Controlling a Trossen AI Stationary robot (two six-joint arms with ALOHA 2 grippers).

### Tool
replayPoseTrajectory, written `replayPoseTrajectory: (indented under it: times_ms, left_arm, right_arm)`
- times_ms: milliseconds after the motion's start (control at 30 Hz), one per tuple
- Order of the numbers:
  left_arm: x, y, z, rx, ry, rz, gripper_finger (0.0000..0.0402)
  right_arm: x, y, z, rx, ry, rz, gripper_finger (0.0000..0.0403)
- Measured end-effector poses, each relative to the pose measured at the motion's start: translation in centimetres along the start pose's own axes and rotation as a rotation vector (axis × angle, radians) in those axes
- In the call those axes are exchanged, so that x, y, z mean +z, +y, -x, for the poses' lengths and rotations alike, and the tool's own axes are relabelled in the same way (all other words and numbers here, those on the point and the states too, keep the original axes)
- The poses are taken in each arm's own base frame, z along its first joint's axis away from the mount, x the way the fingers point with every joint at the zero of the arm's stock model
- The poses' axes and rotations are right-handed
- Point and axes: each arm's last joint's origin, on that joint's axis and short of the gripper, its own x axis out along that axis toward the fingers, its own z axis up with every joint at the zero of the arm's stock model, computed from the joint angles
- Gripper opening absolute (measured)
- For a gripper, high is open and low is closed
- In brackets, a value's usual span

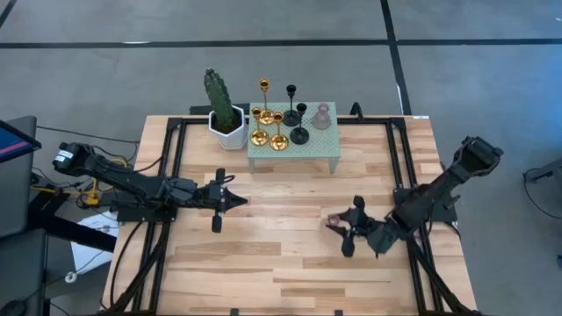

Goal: Pick & Place candle stick holders
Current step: Put the pink glass candle holder on the shelf

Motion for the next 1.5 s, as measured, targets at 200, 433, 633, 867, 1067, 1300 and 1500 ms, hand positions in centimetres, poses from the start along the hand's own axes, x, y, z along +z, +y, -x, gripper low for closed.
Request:
replayPoseTrajectory:
  times_ms: [200, 433, 633, 867, 1067, 1300, 1500]
  left_arm:
    - [0.0, 0.0, 0.0, 0.000, 0.000, 0.000, 0.0008]
    - [0.0, 0.0, 0.0, 0.001, 0.000, 0.000, 0.0008]
    - [0.0, 0.0, 0.0, 0.001, 0.000, 0.000, 0.0008]
    - [0.0, 0.0, 0.0, 0.000, 0.000, 0.000, 0.0008]
    - [0.0, 0.0, 0.0, 0.000, 0.000, 0.000, 0.0008]
    - [0.0, 0.0, 0.0, 0.001, 0.000, 0.000, 0.0008]
    - [0.0, 0.0, 0.0, 0.000, 0.000, 0.000, 0.0008]
  right_arm:
    - [3.8, -2.3, 0.0, -0.035, -0.086, -0.008, 0.0121]
    - [8.5, -4.8, 0.0, -0.020, -0.159, -0.018, 0.0121]
    - [12.4, -6.5, -0.2, -0.152, -0.067, 0.047, 0.0121]
    - [16.0, -9.3, -0.8, -0.212, -0.076, 0.065, 0.0121]
    - [16.8, -12.3, -2.2, -0.202, -0.049, 0.016, 0.0121]
    - [16.7, -15.2, -4.0, -0.210, 0.001, -0.012, 0.0121]
    - [16.9, -17.0, -5.2, -0.220, -0.006, -0.020, 0.0121]
